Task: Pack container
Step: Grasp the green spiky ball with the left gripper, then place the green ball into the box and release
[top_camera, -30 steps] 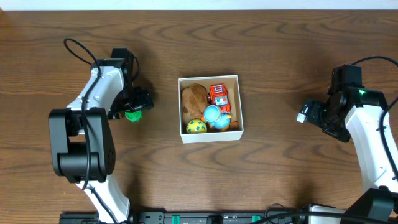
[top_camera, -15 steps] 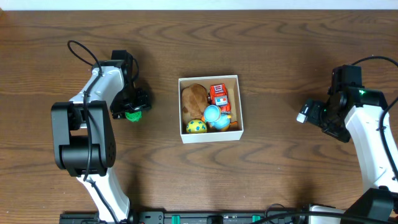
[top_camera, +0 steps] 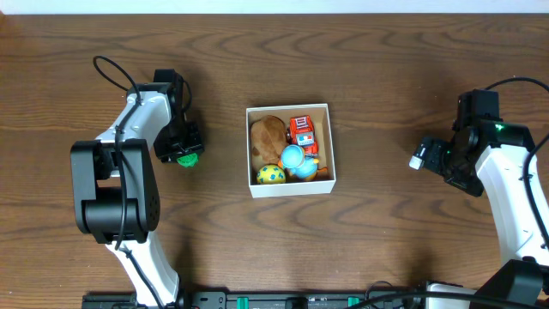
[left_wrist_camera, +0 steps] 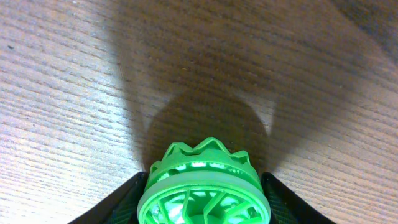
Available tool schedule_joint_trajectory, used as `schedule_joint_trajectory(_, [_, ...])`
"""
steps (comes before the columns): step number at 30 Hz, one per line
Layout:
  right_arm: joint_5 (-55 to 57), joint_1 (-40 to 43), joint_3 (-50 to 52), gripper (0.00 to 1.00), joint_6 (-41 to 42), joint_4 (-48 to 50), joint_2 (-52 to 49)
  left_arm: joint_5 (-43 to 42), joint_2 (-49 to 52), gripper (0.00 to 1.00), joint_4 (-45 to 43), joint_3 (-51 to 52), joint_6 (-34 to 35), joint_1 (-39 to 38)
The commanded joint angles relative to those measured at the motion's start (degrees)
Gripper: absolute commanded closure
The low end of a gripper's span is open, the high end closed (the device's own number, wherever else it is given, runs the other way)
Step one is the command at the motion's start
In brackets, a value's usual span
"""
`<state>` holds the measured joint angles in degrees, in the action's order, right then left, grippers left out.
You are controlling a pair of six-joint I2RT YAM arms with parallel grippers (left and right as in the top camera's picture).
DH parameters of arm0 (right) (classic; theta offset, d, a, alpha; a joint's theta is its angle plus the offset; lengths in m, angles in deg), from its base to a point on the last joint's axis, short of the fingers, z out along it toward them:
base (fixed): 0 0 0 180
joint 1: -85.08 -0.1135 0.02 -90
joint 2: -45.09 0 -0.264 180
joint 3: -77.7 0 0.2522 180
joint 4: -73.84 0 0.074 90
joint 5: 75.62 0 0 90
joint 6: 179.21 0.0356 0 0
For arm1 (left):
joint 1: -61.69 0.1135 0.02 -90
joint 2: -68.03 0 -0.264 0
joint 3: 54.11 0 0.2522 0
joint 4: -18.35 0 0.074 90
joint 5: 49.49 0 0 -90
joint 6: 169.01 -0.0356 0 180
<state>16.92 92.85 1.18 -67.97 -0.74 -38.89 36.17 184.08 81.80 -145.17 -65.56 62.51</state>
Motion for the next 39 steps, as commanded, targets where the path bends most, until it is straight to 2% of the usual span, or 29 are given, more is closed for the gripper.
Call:
schedule_joint_trajectory(1, [0.66, 0.09, 0.22, 0.01, -0.76, -0.09, 0.07, 0.02, 0.22, 0.49, 0.37, 0.33, -0.33, 0.2])
schedule_joint_trajectory(8, [0.66, 0.09, 0.22, 0.01, -0.76, -0.07, 0.07, 0.02, 0.09, 0.6, 3.93, -2.64, -0.31, 0.07])
schedule_joint_trajectory(11, [0.66, 0.09, 0.22, 0.01, -0.76, -0.07, 0.07, 0.02, -0.94, 0.69, 7.32, -6.21, -0.31, -0.55])
schedule_joint_trajectory(15, [0.63, 0.09, 0.22, 0.01, -0.76, -0.09, 0.07, 0.0, -4.52, 0.72, 11.8, -11.76, -0.31, -3.06])
schedule_joint_trajectory(19, [0.63, 0.09, 0.22, 0.01, -0.74, -0.09, 0.07, -0.13, -10.27, 0.73, 14.1, -15.47, -0.33, -9.18])
schedule_joint_trajectory(23, [0.63, 0.09, 0.22, 0.01, -0.74, -0.09, 0.07, -0.2, -15.72, 0.74, 12.33, -15.58, -0.37, -18.78])
schedule_joint_trajectory(29, [0.63, 0.09, 0.22, 0.01, -0.74, -0.11, 0.07, -0.13, -15.61, 0.74, 8.5, -15.3, -1.01, -33.33])
schedule_joint_trajectory(33, [0.63, 0.09, 0.22, 0.01, -0.74, -0.35, 0.07, 0.9, -12.57, 0.74, 5.75, -14.84, -0.96, -38.29])
schedule_joint_trajectory(39, [0.63, 0.09, 0.22, 0.01, -0.74, -0.33, 0.07, 0.17, -7.93, 0.73, 5.27, -14.82, -0.92, -40.57])
